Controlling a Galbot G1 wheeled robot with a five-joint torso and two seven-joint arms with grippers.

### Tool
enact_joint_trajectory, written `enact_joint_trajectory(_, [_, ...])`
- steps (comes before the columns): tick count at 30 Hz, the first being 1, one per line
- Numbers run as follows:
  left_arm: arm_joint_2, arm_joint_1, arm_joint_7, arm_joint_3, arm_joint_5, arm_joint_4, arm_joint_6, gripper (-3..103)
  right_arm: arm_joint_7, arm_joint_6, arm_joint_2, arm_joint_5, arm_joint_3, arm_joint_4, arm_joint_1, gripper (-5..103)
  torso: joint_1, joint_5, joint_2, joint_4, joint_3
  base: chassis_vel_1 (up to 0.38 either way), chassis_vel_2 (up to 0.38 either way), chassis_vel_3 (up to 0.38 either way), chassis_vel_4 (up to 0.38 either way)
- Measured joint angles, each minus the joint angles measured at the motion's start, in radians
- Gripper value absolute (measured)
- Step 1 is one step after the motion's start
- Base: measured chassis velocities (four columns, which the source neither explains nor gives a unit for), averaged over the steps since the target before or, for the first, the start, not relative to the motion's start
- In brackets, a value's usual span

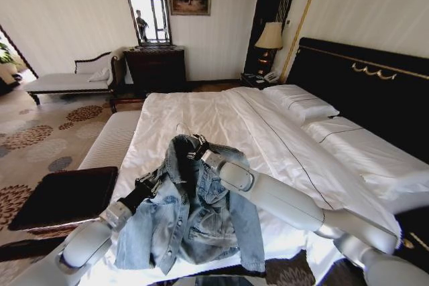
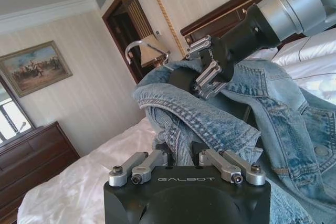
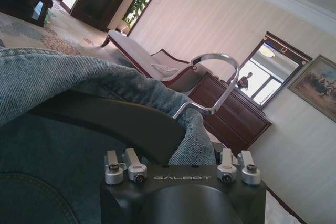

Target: Pick up the clothes from the bed and hang them on the clothes hanger.

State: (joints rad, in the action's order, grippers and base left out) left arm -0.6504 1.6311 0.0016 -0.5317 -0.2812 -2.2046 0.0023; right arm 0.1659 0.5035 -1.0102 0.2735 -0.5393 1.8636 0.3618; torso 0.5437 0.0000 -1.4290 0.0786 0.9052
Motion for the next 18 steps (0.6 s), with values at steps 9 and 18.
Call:
enact_joint_trajectory(9, [-0.006, -0.005, -0.014, -0.001, -0.004, 0.009, 0.021, 19, 0.025, -0.002, 0.0, -0.017, 0.015, 0.01, 0.03, 59, 0.0, 0.0001, 0.0, -0.0001, 0.0, 0.0, 0.0, 0.0, 0.0])
enact_joint_trajectory(18, [-0.033, -0.013, -0.086, -0.033, -0.07, -0.009, 0.093, 37, 0.069, -0.008, 0.014, -0.02, 0.051, 0.026, 0.064, 50, 0.0, 0.0, 0.0, 0.0, 0.0, 0.0, 0.0, 0.0, 0.0])
